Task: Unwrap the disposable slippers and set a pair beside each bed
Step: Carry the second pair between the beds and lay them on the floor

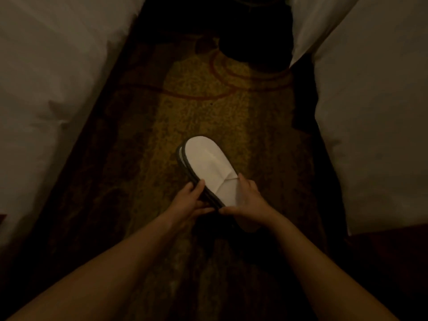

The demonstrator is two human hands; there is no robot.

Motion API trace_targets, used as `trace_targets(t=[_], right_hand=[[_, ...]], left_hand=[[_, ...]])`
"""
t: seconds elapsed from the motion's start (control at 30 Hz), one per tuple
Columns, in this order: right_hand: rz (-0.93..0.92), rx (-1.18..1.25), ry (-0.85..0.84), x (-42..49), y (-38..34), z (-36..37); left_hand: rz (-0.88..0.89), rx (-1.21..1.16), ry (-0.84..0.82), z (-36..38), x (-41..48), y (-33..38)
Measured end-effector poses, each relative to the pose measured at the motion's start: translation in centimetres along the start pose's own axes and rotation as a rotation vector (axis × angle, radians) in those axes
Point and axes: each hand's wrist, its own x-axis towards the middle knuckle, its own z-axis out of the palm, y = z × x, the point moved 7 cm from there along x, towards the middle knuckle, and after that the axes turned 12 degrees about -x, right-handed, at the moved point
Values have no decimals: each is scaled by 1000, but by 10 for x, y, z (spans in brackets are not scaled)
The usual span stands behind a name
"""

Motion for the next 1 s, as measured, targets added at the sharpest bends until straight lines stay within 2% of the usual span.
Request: trace_targets(t=[0.1,0.2,0.3,0.43,0.57,0.7,0.77,0.87,0.9,0.93,1.0], right_hand=[[-12,-18,13,14,13,-12],[59,5,72,24,38,-32],[61,-243,100,41,60,-48],[-88,-562,82,82,59,-55],[-149,-638,55,112,55,-50],[-122,-683,-24,118,62,-41],[-118,-568,20,107,60,-49],[-164,30,300,65,49,-80],[-179,211,333,47,45,-84],[-185,312,291,28,40,-83],[-207,282,57,-6,27,-64]], left_hand=[[1,-9,-17,-4,9,-5],[-31,-47,21,-14,4,-9],[-109,-123,66,-20,-5,-18],[-211,-135,86,-20,-15,-33],[-253,-127,102,-20,-27,-45],[-284,-118,113,-19,-39,-46],[-289,-121,118,-19,-40,-41],[-284,-156,108,-16,-40,-32],[-278,-172,109,-14,-39,-30],[-274,-184,109,-11,-37,-27],[-274,-199,103,-2,-36,-23]])
